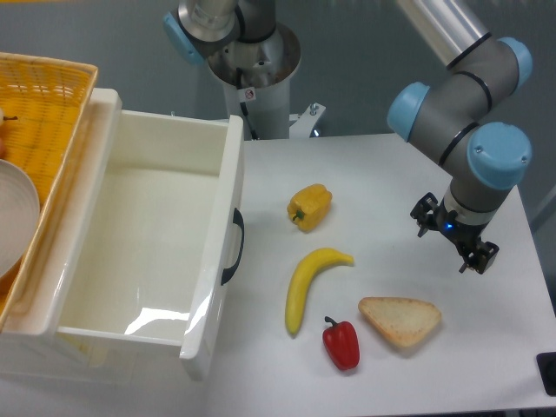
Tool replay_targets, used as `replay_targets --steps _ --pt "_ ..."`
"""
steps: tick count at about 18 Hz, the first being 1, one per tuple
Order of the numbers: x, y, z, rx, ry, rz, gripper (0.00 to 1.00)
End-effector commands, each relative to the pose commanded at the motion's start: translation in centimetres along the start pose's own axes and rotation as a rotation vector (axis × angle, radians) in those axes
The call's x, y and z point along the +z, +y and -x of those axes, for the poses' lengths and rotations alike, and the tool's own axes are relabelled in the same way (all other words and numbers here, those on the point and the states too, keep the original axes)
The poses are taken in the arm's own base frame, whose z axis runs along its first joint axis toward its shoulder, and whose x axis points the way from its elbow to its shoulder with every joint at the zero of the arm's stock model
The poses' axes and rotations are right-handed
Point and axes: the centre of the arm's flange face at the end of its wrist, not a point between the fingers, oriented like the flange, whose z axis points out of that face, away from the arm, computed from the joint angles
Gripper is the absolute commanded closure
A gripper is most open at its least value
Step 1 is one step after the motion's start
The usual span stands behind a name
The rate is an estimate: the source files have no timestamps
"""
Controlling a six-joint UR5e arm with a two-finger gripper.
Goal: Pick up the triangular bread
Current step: 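Move the open gripper toward the triangular bread slice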
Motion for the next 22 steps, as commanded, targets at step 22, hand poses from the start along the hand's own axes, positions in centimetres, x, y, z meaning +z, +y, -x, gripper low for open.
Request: replay_targets --steps 22 --pt "2.3 -8.3 -1.8 -0.519 0.060 -0.141 0.00"
